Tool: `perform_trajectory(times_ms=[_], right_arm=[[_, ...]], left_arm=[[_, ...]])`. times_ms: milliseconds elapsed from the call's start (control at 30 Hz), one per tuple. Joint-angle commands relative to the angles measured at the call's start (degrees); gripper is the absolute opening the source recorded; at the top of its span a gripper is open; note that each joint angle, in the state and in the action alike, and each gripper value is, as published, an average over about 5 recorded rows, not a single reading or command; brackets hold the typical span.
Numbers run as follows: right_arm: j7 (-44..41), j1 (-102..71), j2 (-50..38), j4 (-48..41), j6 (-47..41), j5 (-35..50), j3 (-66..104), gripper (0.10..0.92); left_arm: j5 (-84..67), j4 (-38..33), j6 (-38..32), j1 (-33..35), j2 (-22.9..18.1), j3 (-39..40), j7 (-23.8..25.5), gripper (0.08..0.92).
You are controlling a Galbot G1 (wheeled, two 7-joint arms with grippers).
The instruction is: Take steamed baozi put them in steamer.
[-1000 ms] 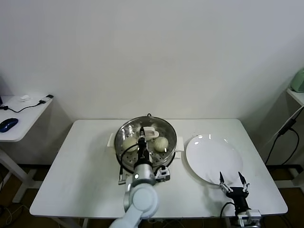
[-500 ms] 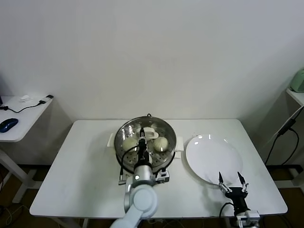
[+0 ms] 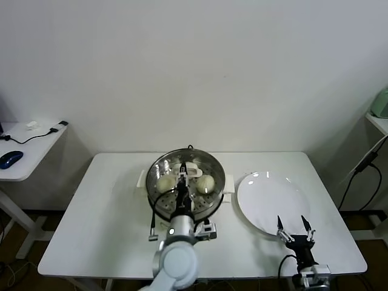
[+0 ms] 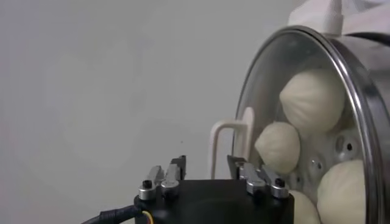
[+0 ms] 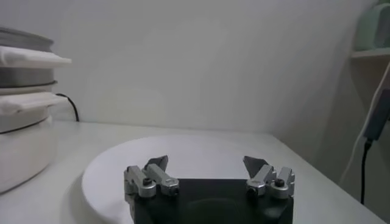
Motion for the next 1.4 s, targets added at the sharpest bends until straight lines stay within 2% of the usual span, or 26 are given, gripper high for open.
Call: perform_trajectory(times_ms=[33, 167, 233, 400, 533, 700, 867, 967, 1400], right_arm=[[0.5, 0.4, 0.4, 0.4, -0.8, 0.9, -0.7, 0.823], [0.9, 0.4, 0.3, 0.8, 0.6, 1.8, -0.9, 0.823], [0.6, 0.5, 0.1, 1.1, 1.1, 1.2, -0.8, 0.823], [0.5, 0.7, -0.7, 1.8, 1.3, 0.8, -1.8, 0.823], [0.0, 0.9, -0.1, 1.8, 2.2, 0.8, -1.8, 0.823], [0.0, 1.2, 0.3, 0.8, 3.1, 1.4, -1.8, 0.823], [0.3, 1.7, 0.7, -0.7, 3.3, 2.6, -1.9, 0.823], [0.4, 1.7, 0.6, -1.0, 3.2, 2.8, -1.9, 0.823], [0.4, 1.5, 0.4, -1.2, 2.7, 2.2, -2.2, 0.823]], left_arm=[[-20.1, -13.4, -6.6, 5.5, 5.0, -3.7, -8.5, 0.551], [-44.8, -15.8, -14.5, 8.9, 5.8, -13.5, -18.0, 0.664], [-58.1, -16.5, -19.1, 11.2, 6.3, -20.8, -20.8, 0.724], [-91.3, -15.3, -29.1, 19.1, 9.2, -40.9, -22.4, 0.812], [-105.8, -10.7, -36.2, 24.8, 11.8, -48.7, -21.9, 0.822], [-110.8, -3.9, -43.1, 28.7, 13.5, -48.5, -18.8, 0.823], [-106.6, 5.5, -48.0, 28.3, 12.6, -44.4, -16.3, 0.823], [-104.2, 8.6, -49.9, 27.8, 11.7, -43.1, -15.4, 0.823], [-103.3, 8.3, -51.4, 28.0, 9.6, -41.9, -14.8, 0.823]])
